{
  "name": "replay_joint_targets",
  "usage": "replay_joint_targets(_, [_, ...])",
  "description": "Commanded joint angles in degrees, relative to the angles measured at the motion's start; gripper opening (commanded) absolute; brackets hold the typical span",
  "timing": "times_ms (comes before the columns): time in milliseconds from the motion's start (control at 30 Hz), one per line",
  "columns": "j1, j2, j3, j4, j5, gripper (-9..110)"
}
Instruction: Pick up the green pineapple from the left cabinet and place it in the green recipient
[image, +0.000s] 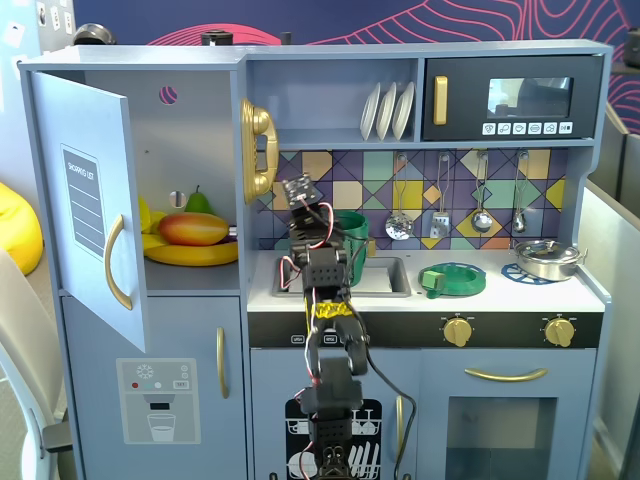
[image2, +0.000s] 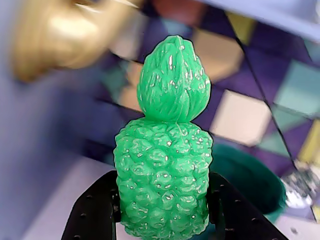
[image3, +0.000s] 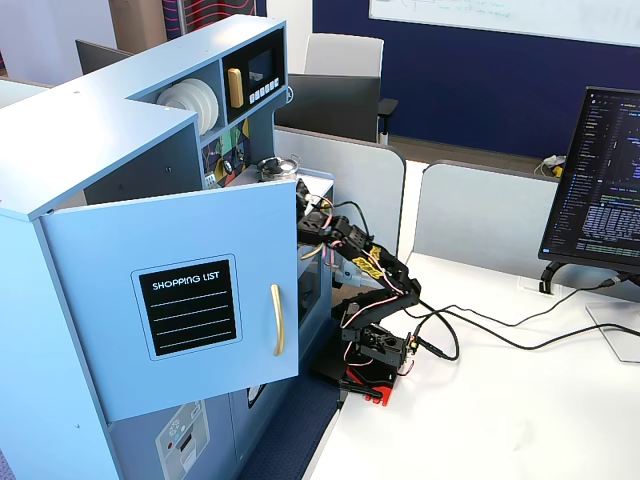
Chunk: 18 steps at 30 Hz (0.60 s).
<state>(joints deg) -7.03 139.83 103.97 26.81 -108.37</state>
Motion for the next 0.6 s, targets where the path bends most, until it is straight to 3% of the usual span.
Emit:
replay_joint_targets(0, [4.2, -8.8, -7.6, -6.8, 2.6, 0])
replay_joint_targets(267, [8.3, -28.4, -23.4, -10.0, 5.5, 0])
replay_joint_targets(567, [6.4, -37.7, -31.6, -11.2, 5.1, 0])
